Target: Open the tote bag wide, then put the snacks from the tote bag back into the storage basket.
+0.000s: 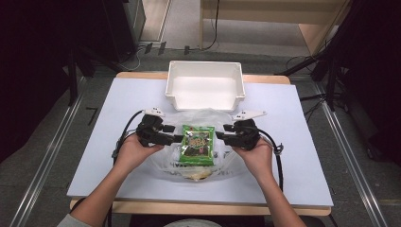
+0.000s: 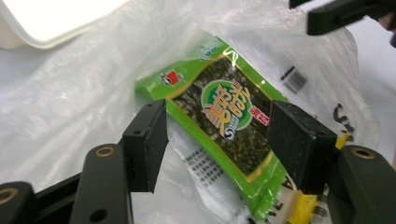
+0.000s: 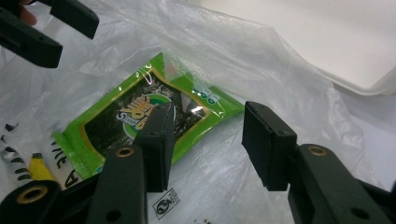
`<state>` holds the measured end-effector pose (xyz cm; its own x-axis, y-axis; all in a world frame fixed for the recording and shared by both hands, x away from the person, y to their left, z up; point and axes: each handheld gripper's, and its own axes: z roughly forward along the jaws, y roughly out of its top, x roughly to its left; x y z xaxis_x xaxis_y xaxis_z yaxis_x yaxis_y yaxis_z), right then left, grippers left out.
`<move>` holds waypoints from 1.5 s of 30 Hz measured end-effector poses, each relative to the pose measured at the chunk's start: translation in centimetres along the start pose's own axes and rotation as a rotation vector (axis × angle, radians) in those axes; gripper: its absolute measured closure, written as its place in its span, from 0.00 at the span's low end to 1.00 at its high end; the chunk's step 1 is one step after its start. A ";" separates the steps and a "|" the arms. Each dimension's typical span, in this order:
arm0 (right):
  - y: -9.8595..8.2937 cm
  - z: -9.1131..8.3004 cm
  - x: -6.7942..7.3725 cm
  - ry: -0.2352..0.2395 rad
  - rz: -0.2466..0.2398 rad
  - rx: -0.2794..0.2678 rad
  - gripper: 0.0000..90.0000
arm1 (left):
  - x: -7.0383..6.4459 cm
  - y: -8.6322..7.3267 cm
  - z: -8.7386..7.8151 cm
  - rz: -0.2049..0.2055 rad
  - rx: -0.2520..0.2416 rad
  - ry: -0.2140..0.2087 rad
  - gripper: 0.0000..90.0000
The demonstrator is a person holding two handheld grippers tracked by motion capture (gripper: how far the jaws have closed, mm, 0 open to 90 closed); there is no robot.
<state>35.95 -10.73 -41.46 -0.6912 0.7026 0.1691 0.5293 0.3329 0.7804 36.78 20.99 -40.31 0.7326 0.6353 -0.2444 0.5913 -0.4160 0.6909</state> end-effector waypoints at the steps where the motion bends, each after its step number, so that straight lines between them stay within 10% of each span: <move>1: -0.1 -0.1 0.0 0.001 0.000 0.000 0.59 | 0.1 0.0 0.0 0.000 0.000 0.001 0.42; 15: -1.0 -0.2 0.9 0.013 -0.020 0.007 0.58 | 0.5 -0.7 -0.5 -0.002 -0.021 0.021 0.47; 28: -1.2 -0.2 1.4 0.019 -0.023 0.007 0.56 | -0.6 -0.3 0.7 -0.005 0.003 -0.011 0.99; 45: -1.3 0.5 1.9 0.030 -0.032 0.020 0.56 | -1.6 -1.2 3.7 0.011 0.071 0.001 1.00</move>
<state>34.19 -9.48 -42.45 -0.7220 0.6725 0.1625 0.5164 0.3675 0.7735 36.17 18.07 -43.27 0.7392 0.6306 -0.2363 0.6053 -0.4682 0.6437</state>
